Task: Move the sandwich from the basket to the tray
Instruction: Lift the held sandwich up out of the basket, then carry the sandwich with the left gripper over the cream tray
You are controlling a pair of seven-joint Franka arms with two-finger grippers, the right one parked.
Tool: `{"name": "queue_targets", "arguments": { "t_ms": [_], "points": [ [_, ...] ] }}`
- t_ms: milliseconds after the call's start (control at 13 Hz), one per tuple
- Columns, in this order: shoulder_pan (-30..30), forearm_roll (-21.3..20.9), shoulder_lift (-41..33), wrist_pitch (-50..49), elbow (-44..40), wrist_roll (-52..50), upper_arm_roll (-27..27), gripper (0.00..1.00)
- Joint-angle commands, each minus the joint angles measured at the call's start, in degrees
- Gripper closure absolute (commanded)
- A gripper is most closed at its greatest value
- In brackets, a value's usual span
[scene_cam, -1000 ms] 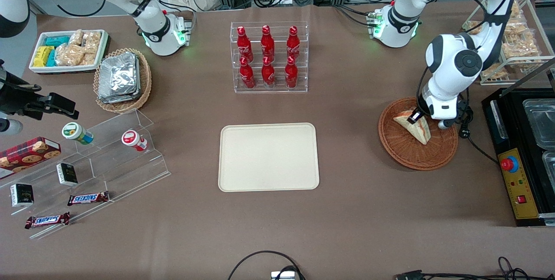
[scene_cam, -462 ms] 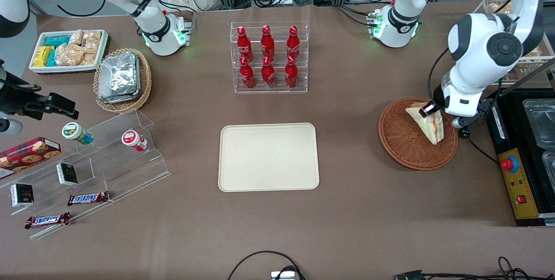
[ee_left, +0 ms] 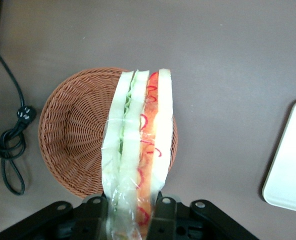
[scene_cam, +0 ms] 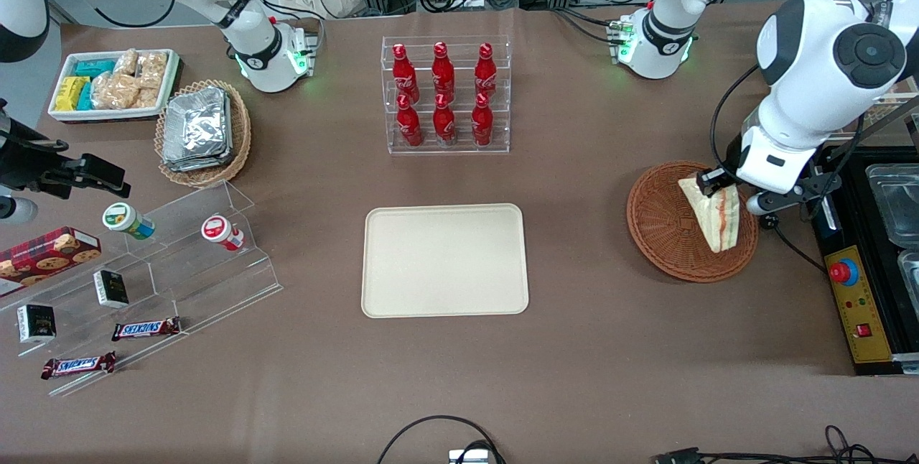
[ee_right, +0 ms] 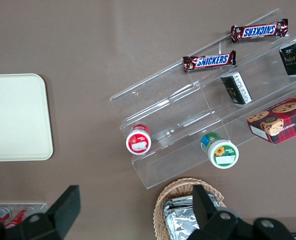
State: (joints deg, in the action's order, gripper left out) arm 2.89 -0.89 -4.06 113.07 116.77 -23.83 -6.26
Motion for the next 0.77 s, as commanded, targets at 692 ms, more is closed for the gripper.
{"name": "queue_targets", "arguments": {
  "t_ms": [692],
  "points": [
    [1.06, -0.69, 11.87, -6.29, -16.65, 1.07, -10.96, 0.72]
  ]
}}
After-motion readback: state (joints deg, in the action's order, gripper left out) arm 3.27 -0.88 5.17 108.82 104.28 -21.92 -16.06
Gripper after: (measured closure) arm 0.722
